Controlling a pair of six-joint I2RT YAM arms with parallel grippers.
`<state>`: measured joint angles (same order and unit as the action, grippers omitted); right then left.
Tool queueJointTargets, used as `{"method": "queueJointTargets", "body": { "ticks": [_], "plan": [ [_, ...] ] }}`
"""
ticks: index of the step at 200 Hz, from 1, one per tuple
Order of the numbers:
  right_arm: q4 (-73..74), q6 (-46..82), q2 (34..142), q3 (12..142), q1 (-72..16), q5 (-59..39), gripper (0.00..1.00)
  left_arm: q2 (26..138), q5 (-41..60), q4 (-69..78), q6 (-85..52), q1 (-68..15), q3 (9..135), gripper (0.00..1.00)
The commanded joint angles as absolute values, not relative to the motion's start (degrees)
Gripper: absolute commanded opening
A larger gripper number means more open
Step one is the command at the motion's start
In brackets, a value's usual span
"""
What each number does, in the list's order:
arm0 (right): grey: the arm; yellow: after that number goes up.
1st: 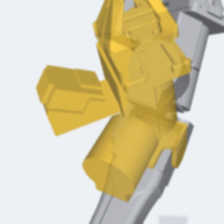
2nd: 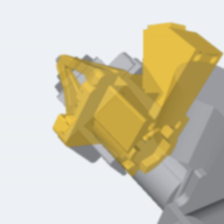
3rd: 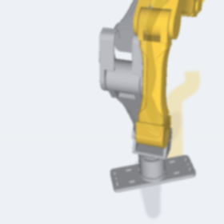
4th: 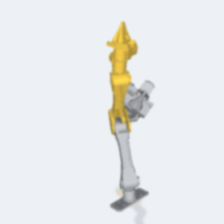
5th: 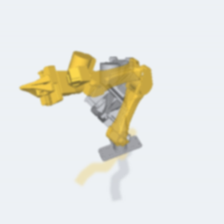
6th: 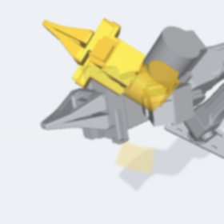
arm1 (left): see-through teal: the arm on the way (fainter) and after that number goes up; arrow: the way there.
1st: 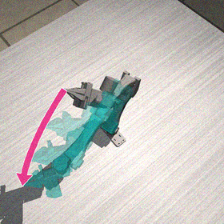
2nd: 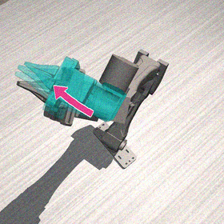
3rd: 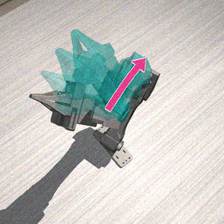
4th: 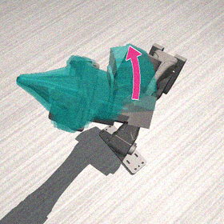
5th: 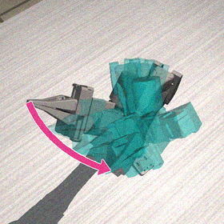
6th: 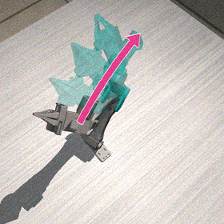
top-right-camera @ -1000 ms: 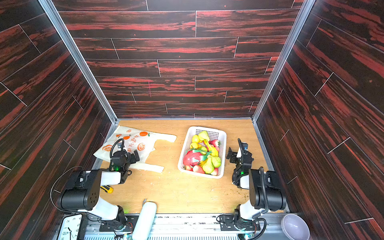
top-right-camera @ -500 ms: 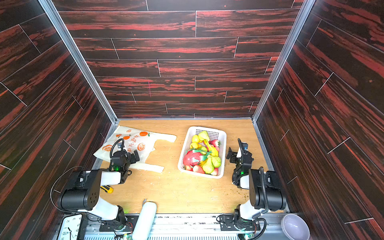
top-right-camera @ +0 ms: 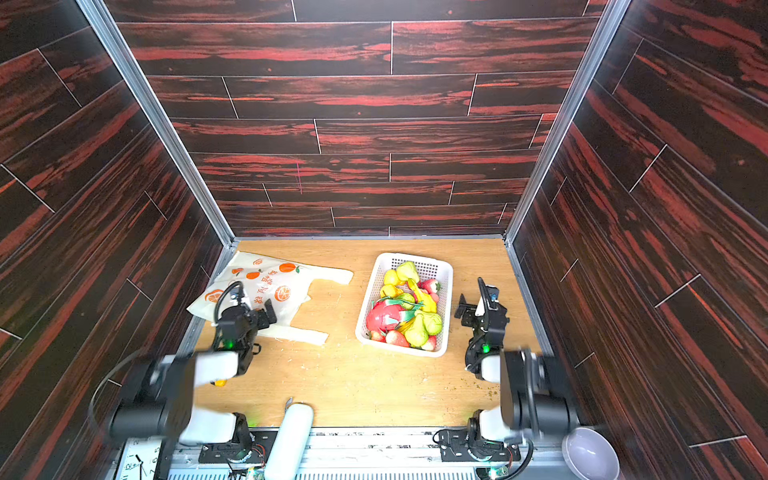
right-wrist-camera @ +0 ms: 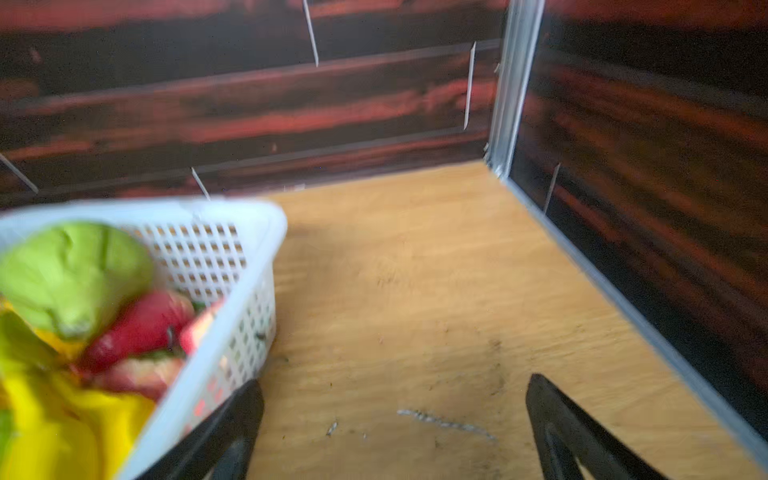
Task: Place the fake fruits into the plastic bag and tie a complex knot
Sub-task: 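Lift the bag handle with the left gripper while the right reaches toward the basket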
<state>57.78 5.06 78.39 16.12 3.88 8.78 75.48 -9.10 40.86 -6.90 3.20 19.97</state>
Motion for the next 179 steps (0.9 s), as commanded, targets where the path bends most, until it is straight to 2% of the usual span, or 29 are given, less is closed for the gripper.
{"method": "queueJointTargets", "body": {
  "ticks": [1, 34, 66, 92, 117, 179],
  "plan": [
    [51.61, 9.93, 68.06, 16.62, 4.50, 10.49, 0.99, 65.01, -11.33, 23.33, -9.45, 3.35, 26.14, 0.97],
    [35.27, 17.00, 57.46, 22.70, 4.63, 3.70, 0.99, 60.35, -8.16, 6.34, -11.13, 3.30, 32.92, 0.97],
    [19.04, 23.56, 49.33, 28.92, 4.57, -3.86, 0.99, 63.20, -2.77, -0.68, -12.87, 1.78, 35.76, 0.94],
    [13.72, 29.87, 46.10, 31.44, 4.66, -14.82, 0.99, 70.87, -3.13, -3.05, -12.15, -3.11, 39.77, 0.93],
    [13.40, 35.44, 43.71, 30.96, 4.49, -23.51, 0.99, 81.77, -3.73, -10.92, -10.15, -8.03, 48.76, 0.92],
    [9.69, 33.23, 40.11, 30.92, 4.36, -24.70, 0.99, 99.38, -6.42, -20.25, -9.97, -10.28, 64.70, 0.88]
  ]
}}
